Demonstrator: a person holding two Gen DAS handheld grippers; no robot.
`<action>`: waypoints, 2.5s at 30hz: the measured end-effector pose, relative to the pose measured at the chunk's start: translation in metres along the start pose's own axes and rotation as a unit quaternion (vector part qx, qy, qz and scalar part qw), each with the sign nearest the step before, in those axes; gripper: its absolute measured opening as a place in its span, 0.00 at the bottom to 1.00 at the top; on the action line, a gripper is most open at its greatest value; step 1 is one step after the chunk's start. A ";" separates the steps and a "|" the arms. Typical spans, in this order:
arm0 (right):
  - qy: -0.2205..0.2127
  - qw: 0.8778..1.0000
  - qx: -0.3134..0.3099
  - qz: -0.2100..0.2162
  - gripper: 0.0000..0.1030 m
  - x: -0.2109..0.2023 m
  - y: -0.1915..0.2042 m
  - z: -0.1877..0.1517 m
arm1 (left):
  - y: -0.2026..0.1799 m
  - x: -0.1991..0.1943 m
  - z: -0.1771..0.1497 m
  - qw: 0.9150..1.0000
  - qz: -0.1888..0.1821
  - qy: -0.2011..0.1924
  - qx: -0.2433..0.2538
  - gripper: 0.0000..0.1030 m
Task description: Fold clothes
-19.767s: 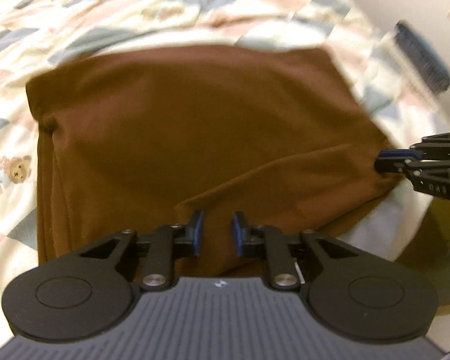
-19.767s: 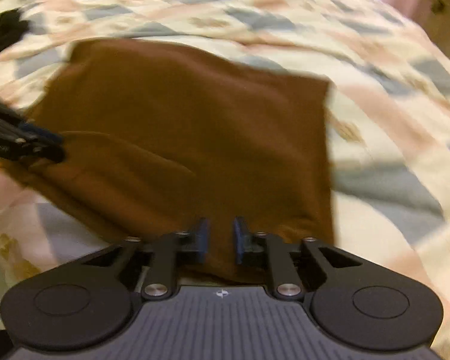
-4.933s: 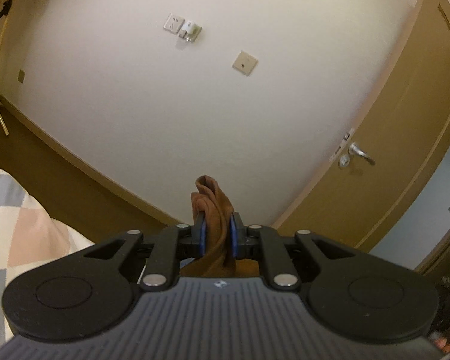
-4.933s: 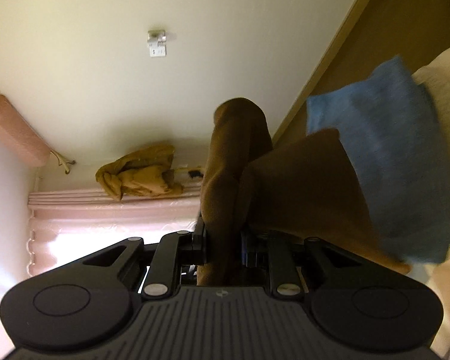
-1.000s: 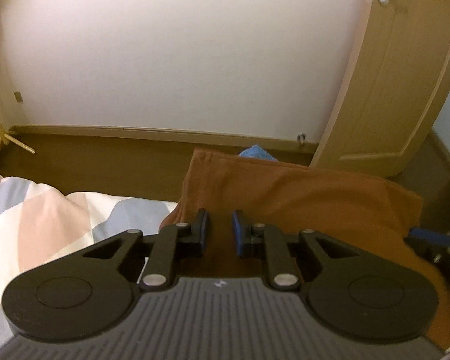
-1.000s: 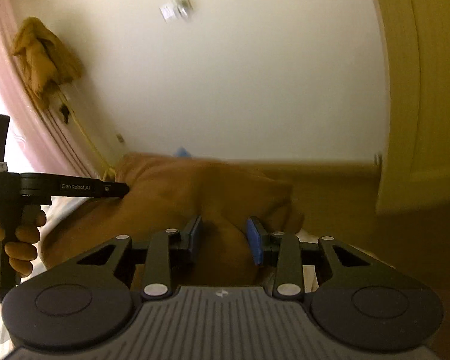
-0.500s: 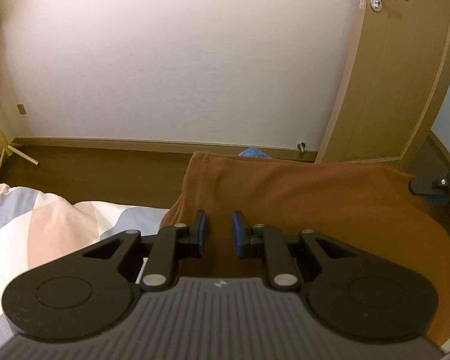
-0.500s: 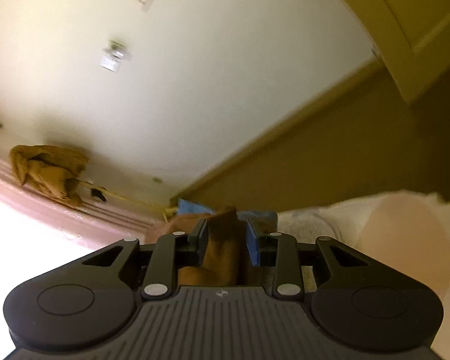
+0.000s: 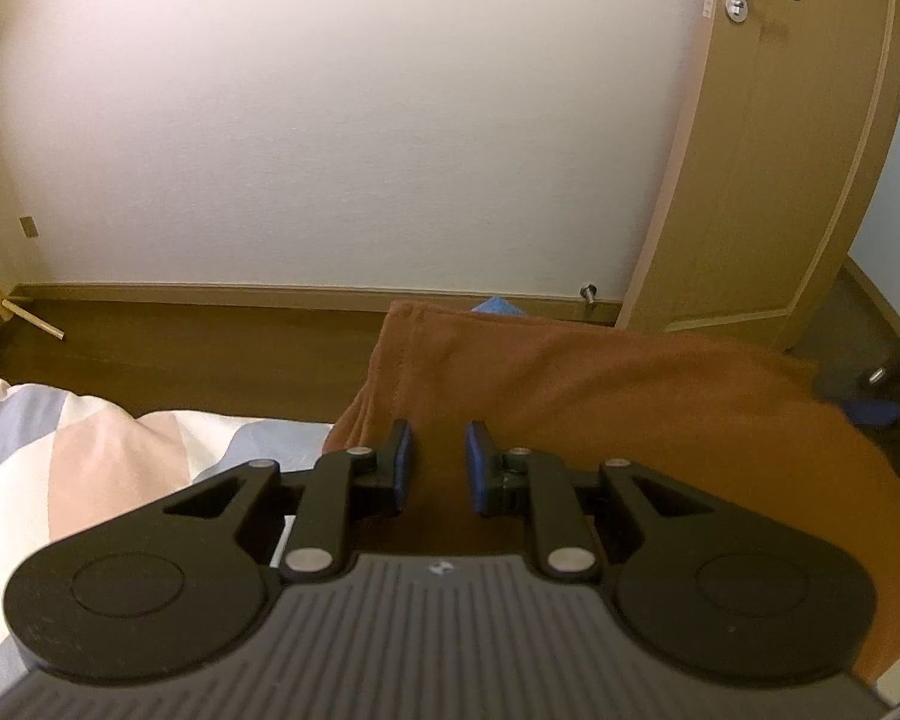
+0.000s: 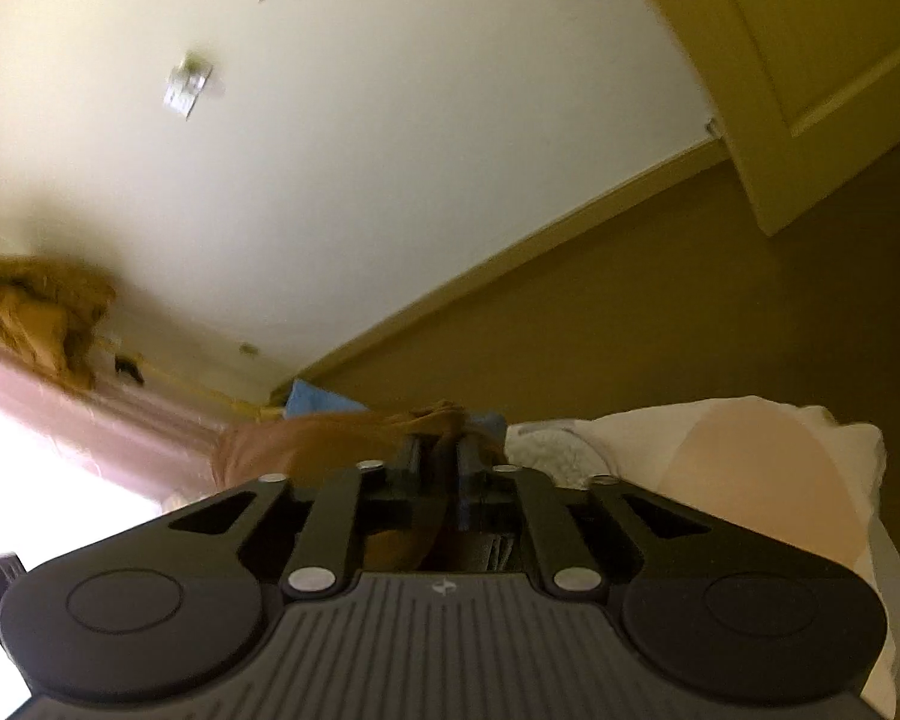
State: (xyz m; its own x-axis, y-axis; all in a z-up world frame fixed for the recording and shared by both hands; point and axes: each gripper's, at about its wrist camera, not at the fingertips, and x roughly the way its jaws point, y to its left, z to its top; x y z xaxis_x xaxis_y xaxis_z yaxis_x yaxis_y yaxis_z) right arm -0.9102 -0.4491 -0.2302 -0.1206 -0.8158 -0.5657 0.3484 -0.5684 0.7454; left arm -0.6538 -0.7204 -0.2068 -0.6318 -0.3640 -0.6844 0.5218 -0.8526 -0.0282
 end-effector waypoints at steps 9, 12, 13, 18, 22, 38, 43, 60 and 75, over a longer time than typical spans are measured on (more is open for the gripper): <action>0.060 0.988 0.125 0.071 0.48 0.012 -0.013 0.006 | 0.005 0.001 -0.008 1.000 -0.010 -0.011 -0.012 0.16; 0.068 0.990 0.100 0.067 0.36 0.018 -0.004 0.010 | 0.008 0.001 -0.012 1.000 -0.010 -0.015 -0.020 0.16; 0.072 0.991 0.088 0.077 0.16 0.021 0.000 0.012 | 0.009 0.000 -0.013 1.000 -0.010 -0.017 -0.024 0.16; -0.034 0.962 -0.193 0.188 0.10 -0.021 0.071 -0.002 | 0.014 -0.007 -0.022 0.998 -0.017 -0.037 -0.042 0.16; 0.003 0.984 -0.149 0.101 0.13 0.002 0.039 -0.004 | 0.009 -0.006 -0.022 0.999 -0.006 -0.033 -0.032 0.17; -0.061 0.957 -0.281 -0.043 0.20 0.017 0.071 -0.048 | -0.012 0.026 0.023 1.000 -0.014 -0.020 -0.017 0.19; -0.063 0.955 -0.287 -0.030 0.14 0.029 0.051 -0.060 | 0.010 0.036 -0.003 0.999 0.007 -0.013 -0.048 0.19; -0.092 0.899 -0.429 -0.007 0.19 -0.037 0.086 -0.167 | -0.002 -0.066 -0.079 0.995 0.082 -0.038 -0.033 0.24; -0.028 0.921 -0.388 -0.029 0.52 -0.066 0.105 -0.161 | -0.063 -0.137 -0.065 0.979 0.144 0.080 -0.121 0.26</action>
State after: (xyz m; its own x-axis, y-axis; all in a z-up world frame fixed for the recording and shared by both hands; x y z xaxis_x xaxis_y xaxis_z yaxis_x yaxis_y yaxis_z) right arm -0.7165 -0.4377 -0.1714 -0.1995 -0.8035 -0.5608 0.8971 -0.3800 0.2254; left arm -0.5623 -0.5926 -0.1590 -0.3506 -0.4968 -0.7939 0.7977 -0.6025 0.0247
